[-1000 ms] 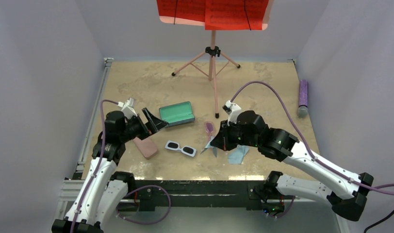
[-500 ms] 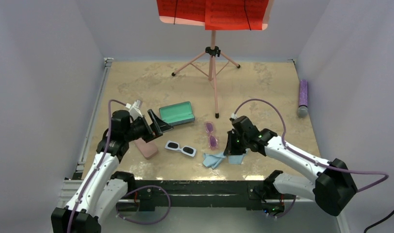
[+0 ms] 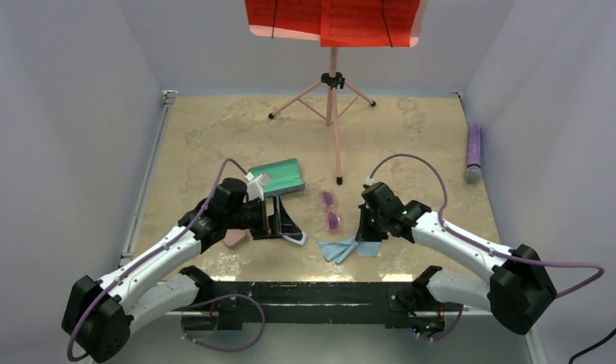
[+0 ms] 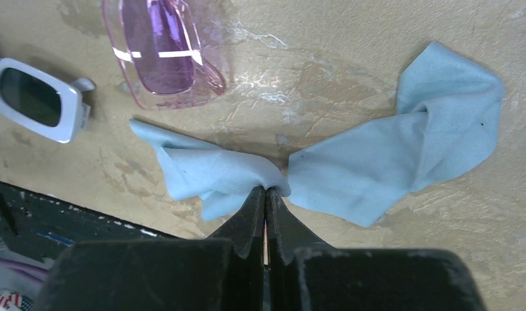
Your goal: Organize the sunglasses
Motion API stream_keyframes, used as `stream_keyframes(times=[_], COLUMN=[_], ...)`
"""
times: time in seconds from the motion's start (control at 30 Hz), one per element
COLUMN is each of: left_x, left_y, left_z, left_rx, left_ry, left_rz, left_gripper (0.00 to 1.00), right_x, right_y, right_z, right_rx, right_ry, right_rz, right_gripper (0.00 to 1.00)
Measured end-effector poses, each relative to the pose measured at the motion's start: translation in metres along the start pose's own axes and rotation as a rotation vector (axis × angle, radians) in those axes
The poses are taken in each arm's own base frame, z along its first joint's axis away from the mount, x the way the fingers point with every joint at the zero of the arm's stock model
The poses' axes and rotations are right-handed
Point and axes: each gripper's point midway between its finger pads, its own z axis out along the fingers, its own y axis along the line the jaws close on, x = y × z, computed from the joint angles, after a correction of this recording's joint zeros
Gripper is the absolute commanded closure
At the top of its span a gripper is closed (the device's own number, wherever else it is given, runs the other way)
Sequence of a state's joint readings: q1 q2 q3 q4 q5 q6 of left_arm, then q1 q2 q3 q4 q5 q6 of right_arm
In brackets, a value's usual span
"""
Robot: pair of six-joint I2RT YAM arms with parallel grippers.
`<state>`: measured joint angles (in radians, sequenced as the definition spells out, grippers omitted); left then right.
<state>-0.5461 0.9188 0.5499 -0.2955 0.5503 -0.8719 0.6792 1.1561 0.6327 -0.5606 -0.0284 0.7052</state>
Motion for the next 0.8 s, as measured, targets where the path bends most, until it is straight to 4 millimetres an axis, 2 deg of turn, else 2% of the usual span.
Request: stream_keyframes(times=[0.17,0.3,0.53,0.67,0.8], left_x=[0.029,0.044,0.046,0.052,0.058], left_y=[-0.006,-0.012,-0.018,-0.01,0.0], left_z=[0.019,0.043,0.087,0.107,0.118], left_rx=[-0.022,-0.082,-0.19,-0.25,-0.325], left_ry=[0.123,0.203,0.237,0.271,0.295], left_rz=[0.034,0.056,0.082,0.089,0.096], left_gripper=[0.16,0.19,0.32,0.37,0.4], right_x=[-0.003,0.004,0.017,0.018,0.018], right_y=[0.007,0.006,-0.001,-0.005,-0.011], right_z=[-0.011,-0.01,-0.004,-0.005,-0.003], right_rx=[-0.057,-0.073,-0.062,-0.047,-0.026], right_ry=[-0.042,-0.032,0.003,-0.008,-0.017], right_rz=[0.018,0.033,0.067,0.095,0.123], right_gripper=[1.0,1.0,1.0,1.0,1.0])
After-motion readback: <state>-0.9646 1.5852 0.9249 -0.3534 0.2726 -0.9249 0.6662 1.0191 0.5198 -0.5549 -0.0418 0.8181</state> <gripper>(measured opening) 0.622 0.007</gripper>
